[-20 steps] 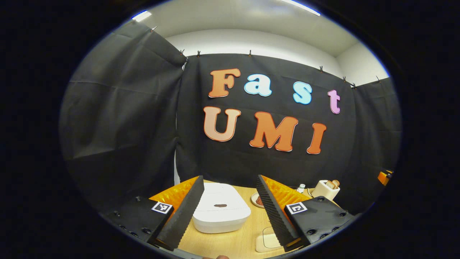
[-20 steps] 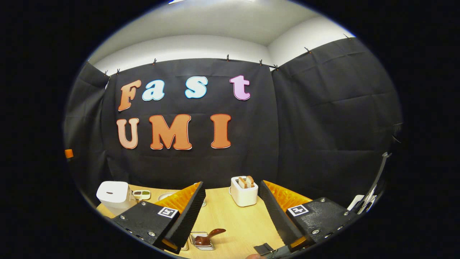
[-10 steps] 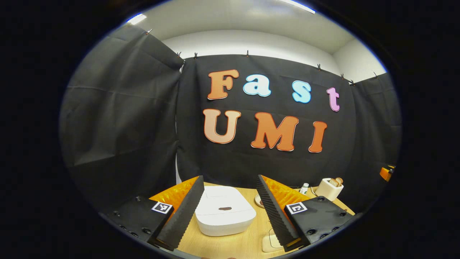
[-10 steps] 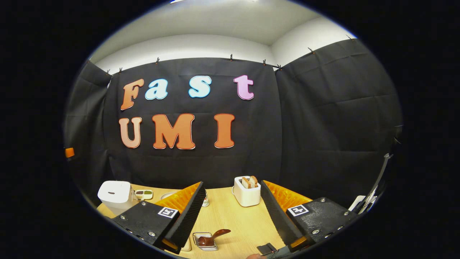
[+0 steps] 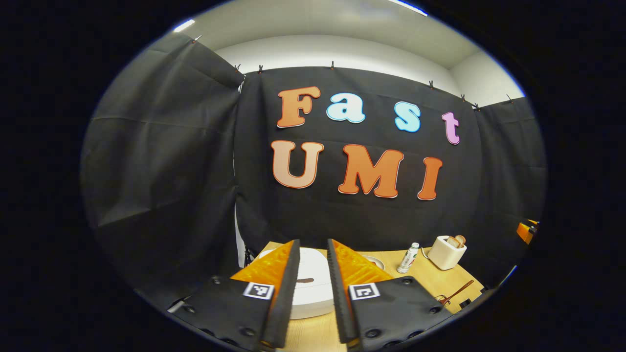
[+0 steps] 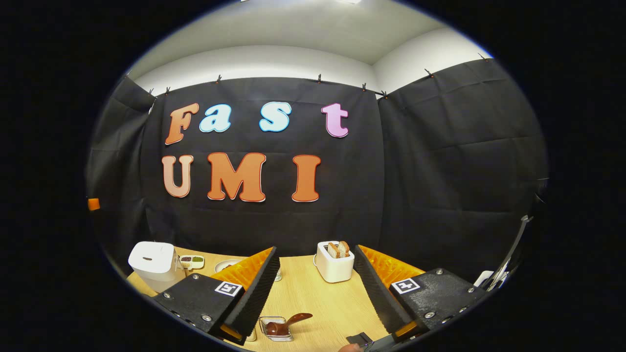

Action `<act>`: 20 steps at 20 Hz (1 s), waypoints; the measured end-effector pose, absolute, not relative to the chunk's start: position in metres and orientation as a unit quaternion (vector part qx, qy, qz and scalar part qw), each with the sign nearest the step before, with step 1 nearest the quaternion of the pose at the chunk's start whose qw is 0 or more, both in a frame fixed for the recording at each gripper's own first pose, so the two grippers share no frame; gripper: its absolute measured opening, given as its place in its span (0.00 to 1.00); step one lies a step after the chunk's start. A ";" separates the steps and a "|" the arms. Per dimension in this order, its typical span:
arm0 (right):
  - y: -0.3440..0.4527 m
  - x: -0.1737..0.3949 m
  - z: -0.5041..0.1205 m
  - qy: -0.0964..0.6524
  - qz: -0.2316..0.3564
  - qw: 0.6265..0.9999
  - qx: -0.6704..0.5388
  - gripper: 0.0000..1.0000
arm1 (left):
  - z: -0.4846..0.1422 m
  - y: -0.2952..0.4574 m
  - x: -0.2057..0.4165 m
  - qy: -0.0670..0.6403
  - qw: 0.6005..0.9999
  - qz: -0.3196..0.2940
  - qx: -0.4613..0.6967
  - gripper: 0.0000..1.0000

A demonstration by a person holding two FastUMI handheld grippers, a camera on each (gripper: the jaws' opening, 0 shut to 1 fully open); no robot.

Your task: Close the left gripper, press the button to open the rice cooker; take a wooden spoon from the chopstick holder with the right hand, scoop a spoonful of rice and pour it into the rice cooker, then put the wooden spoon back into the chopstick holder.

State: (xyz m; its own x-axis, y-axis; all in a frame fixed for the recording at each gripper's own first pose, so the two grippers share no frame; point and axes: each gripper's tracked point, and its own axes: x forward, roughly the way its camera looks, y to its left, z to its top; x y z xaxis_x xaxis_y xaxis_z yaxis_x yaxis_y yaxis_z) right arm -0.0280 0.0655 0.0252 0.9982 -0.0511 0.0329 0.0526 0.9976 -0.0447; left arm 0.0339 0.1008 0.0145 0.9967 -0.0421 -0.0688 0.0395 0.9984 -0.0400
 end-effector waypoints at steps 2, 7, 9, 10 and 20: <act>0.067 -0.027 0.024 -0.015 -0.025 0.999 -0.023 0.95 | 0.014 0.101 0.036 0.037 0.999 -0.026 -0.018 0.00; 0.068 -0.026 0.024 -0.014 -0.027 0.999 -0.031 0.95 | 0.007 0.110 0.049 0.052 0.999 -0.016 -0.005 0.05; 0.067 -0.025 0.022 -0.012 -0.028 0.999 -0.030 0.95 | 0.005 0.109 0.058 0.057 0.998 -0.019 -0.002 0.05; 0.068 -0.025 0.021 -0.011 -0.029 0.999 -0.030 0.95 | 0.003 0.108 0.064 0.062 0.998 -0.021 0.000 0.05; 0.061 -0.018 0.009 0.005 -0.045 0.998 -0.038 0.95 | -0.067 0.099 0.144 0.139 0.989 -0.035 0.029 0.05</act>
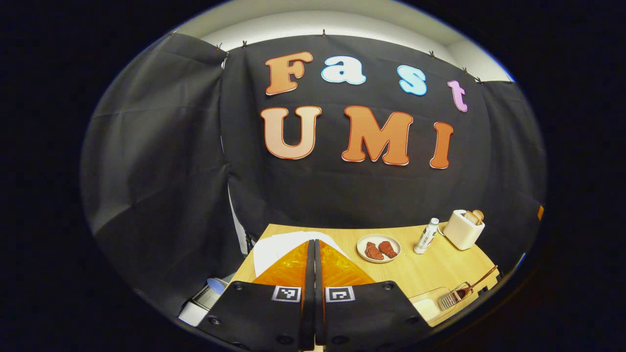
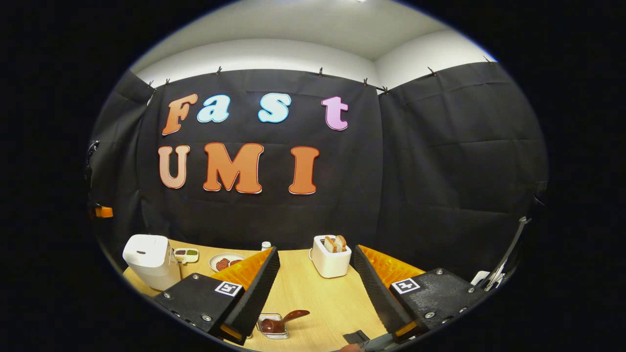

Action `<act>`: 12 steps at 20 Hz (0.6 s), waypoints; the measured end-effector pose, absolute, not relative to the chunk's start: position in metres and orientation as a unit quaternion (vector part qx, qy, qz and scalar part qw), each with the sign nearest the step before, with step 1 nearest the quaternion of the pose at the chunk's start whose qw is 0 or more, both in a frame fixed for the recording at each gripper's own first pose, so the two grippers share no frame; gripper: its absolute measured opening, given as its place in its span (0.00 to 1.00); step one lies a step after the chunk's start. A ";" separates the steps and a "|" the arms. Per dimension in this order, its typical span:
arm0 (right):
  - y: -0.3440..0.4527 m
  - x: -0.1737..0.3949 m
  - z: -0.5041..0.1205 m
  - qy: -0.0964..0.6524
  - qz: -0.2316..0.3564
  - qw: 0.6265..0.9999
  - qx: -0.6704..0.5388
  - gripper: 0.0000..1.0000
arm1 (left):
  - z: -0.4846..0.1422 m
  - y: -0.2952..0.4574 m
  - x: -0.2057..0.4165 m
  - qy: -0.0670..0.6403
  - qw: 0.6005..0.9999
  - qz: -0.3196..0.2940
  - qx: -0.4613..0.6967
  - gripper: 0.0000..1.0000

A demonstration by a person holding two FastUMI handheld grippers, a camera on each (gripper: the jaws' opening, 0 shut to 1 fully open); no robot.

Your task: Close the left gripper, press the button to open the rice cooker; take a wooden spoon from the chopstick holder with the right hand, scoop a spoonful of rice and pour it into the rice cooker, then put the wooden spoon back into the chopstick holder.

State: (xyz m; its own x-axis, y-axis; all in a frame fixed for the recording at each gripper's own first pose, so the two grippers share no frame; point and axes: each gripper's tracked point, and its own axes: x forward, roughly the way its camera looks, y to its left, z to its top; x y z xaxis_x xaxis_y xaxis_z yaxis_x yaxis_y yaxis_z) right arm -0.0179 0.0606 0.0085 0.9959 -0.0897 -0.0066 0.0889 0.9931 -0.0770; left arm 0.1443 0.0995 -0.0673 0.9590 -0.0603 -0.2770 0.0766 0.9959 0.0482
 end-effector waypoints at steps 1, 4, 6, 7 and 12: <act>0.058 -0.016 0.007 0.007 -0.048 0.998 -0.040 0.95 | -0.080 0.100 0.154 0.151 0.988 -0.032 0.030 0.05; 0.052 -0.014 0.001 0.019 -0.058 0.997 -0.038 0.95 | -0.116 0.092 0.176 0.185 0.982 -0.040 0.018 0.05; 0.050 -0.013 0.000 0.025 -0.064 0.997 -0.042 0.95 | -0.140 0.090 0.187 0.210 0.977 -0.044 0.009 0.05; 0.047 -0.012 -0.002 0.026 -0.068 0.996 -0.046 0.95 | -0.152 0.088 0.193 0.219 0.975 -0.046 0.001 0.05; 0.047 -0.009 -0.010 0.042 -0.078 0.994 -0.058 0.95 | -0.200 0.100 0.210 0.268 0.963 -0.034 0.001 0.05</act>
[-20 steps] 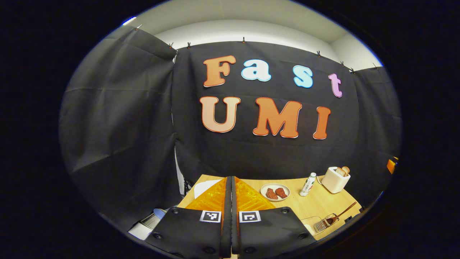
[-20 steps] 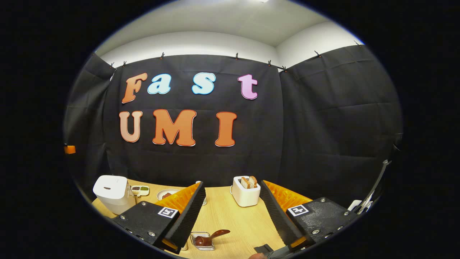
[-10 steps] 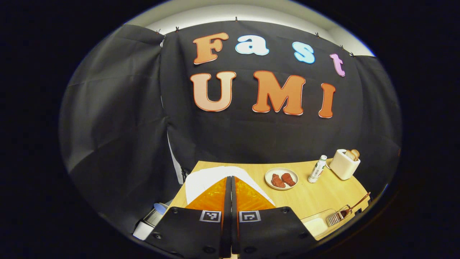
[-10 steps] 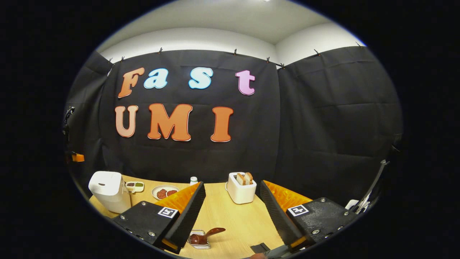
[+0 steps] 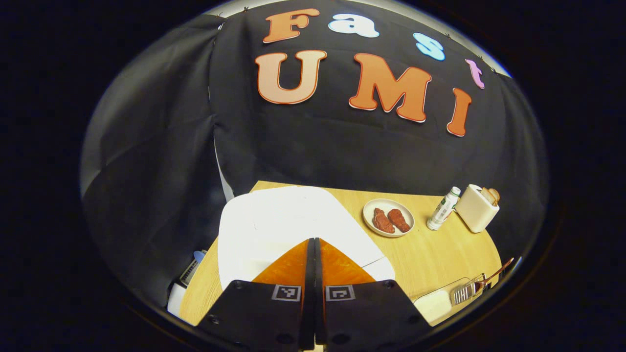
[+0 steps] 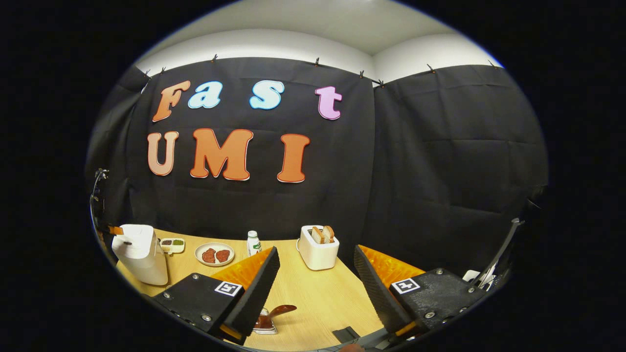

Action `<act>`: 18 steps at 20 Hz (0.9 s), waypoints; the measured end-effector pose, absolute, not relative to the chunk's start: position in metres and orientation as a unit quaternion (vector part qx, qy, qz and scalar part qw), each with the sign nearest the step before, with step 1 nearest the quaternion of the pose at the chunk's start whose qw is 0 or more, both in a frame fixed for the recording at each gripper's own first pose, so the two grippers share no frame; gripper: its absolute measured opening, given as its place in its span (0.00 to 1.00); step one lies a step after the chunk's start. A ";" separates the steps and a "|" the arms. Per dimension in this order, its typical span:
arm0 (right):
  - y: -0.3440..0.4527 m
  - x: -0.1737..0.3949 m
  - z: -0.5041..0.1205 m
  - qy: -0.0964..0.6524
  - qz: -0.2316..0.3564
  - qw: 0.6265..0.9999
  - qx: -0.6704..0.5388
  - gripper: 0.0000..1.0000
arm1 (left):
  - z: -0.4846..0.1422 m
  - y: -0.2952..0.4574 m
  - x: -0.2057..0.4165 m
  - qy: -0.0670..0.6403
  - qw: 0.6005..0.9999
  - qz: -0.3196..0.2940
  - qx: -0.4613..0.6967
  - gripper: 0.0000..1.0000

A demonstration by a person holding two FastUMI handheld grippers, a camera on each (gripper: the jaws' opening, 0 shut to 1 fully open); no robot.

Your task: Close the left gripper, press the button to open the rice cooker; take a wooden spoon from the chopstick holder with the right hand, scoop a spoonful of rice and pour it into the rice cooker, then put the wooden spoon back into the chopstick holder.

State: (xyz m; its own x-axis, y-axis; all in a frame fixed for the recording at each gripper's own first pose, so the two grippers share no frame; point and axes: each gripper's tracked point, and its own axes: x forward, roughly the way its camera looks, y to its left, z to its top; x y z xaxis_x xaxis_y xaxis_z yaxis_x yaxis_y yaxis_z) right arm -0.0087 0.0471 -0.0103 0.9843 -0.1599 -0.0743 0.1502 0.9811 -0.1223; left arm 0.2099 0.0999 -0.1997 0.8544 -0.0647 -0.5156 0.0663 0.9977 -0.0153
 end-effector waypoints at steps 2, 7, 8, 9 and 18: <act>0.045 -0.007 -0.013 0.047 -0.083 0.993 -0.065 0.96 | -0.209 0.097 0.213 0.277 0.960 -0.036 -0.007 0.05; 0.052 -0.003 -0.011 0.044 -0.079 0.994 -0.056 0.96 | -0.227 0.095 0.209 0.297 0.954 -0.045 -0.001 0.05; 0.054 -0.001 -0.010 0.041 -0.077 0.995 -0.056 0.96 | -0.230 0.094 0.208 0.303 0.952 -0.046 0.002 0.04; 0.055 0.000 -0.009 0.040 -0.075 0.995 -0.058 0.96 | -0.229 0.094 0.211 0.293 0.955 -0.046 0.005 0.05; 0.058 0.000 -0.010 0.040 -0.066 0.996 -0.054 0.96 | -0.209 0.097 0.209 0.290 0.956 -0.044 0.009 0.05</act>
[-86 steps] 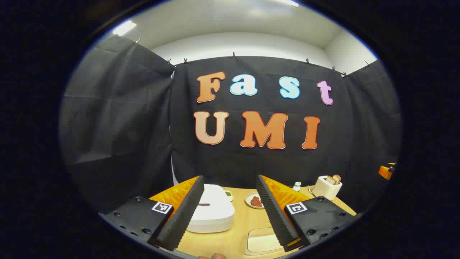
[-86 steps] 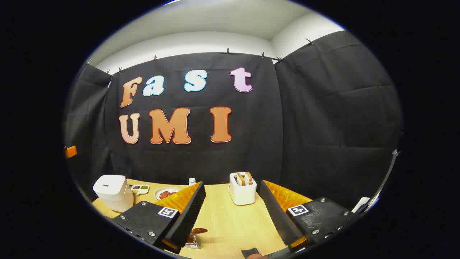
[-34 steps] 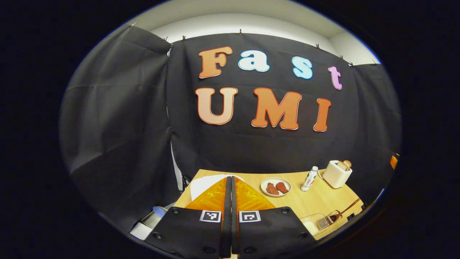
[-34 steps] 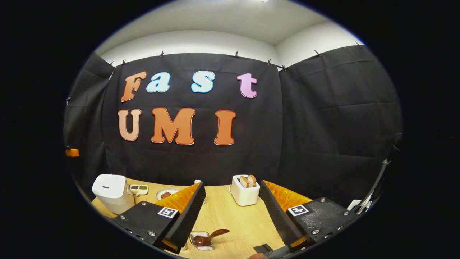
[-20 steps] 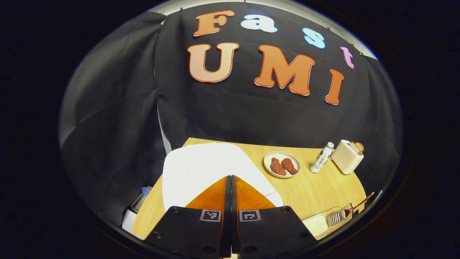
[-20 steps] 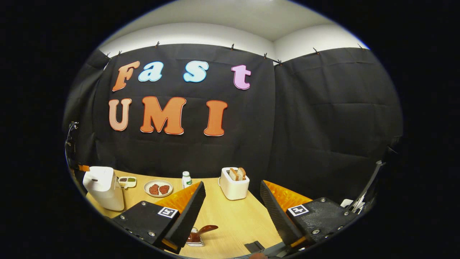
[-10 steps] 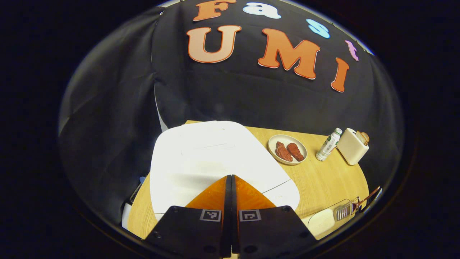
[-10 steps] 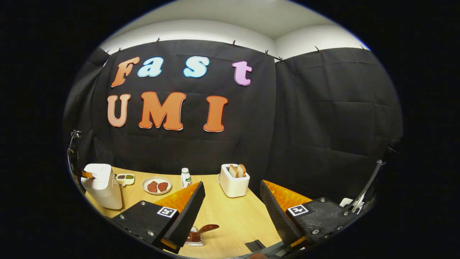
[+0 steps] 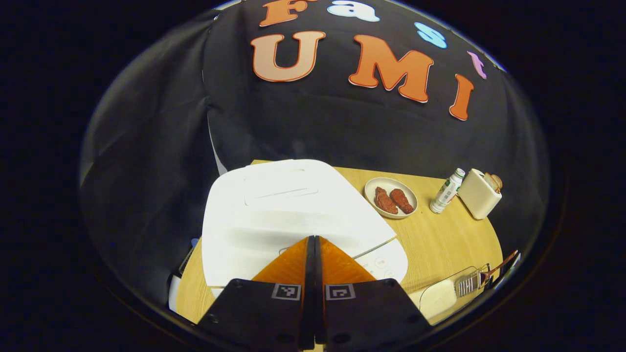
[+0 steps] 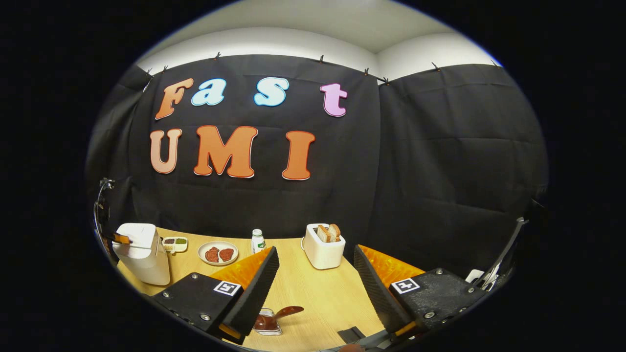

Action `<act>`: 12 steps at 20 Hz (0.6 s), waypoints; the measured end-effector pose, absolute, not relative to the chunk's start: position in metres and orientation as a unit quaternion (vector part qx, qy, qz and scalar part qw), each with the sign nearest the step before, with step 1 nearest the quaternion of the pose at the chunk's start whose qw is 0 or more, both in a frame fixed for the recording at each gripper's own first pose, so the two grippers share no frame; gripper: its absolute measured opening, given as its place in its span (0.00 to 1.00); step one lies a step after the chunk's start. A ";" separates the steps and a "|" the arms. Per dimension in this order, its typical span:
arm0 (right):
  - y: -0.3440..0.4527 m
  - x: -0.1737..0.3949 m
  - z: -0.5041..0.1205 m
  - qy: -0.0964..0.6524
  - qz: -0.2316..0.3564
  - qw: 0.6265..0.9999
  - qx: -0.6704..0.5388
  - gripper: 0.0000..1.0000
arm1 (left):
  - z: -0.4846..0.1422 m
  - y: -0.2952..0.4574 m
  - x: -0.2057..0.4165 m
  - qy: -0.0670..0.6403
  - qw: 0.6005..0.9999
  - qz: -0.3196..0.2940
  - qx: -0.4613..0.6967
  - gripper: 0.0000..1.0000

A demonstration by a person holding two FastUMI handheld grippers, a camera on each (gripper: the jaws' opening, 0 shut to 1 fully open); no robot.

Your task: Close the left gripper, press the button to open the rice cooker; take a wooden spoon from the chopstick holder with the right hand, scoop a spoonful of rice and pour it into the rice cooker, then put the wooden spoon back into the chopstick holder.

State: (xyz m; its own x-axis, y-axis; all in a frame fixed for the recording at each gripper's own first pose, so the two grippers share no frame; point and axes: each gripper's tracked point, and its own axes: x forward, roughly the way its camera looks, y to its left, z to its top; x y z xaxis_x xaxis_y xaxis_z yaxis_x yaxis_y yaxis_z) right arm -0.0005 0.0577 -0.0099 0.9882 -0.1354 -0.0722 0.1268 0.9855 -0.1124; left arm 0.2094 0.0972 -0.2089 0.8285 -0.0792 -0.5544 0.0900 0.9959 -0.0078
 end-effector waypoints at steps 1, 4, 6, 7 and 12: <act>0.059 -0.001 -0.008 0.037 -0.065 0.996 -0.051 0.96 | -0.190 0.098 0.210 0.272 0.961 -0.041 0.011 0.05; 0.061 -0.003 -0.010 0.034 -0.059 0.997 -0.043 0.96 | -0.127 0.101 0.211 0.206 0.978 -0.033 0.014 0.05; 0.064 -0.004 -0.011 0.034 -0.055 0.997 -0.039 0.96 | -0.094 0.100 0.201 0.176 0.984 -0.037 0.007 0.05; 0.065 -0.004 -0.010 0.032 -0.052 0.997 -0.038 0.96 | -0.081 0.099 0.197 0.160 0.986 -0.038 0.006 0.05; 0.068 -0.004 -0.019 0.026 -0.040 0.999 -0.026 0.96 | -0.032 0.099 0.166 0.102 0.994 -0.045 0.005 0.05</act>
State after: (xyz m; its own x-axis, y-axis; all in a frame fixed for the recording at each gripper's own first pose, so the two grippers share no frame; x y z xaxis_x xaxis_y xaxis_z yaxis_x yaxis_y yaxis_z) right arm -0.0041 0.0683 -0.0188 0.9954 -0.0820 -0.0492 0.0793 0.9954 -0.0543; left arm 0.1658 0.0993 -0.0321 0.9753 -0.0886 -0.2023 0.0905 0.9959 0.0001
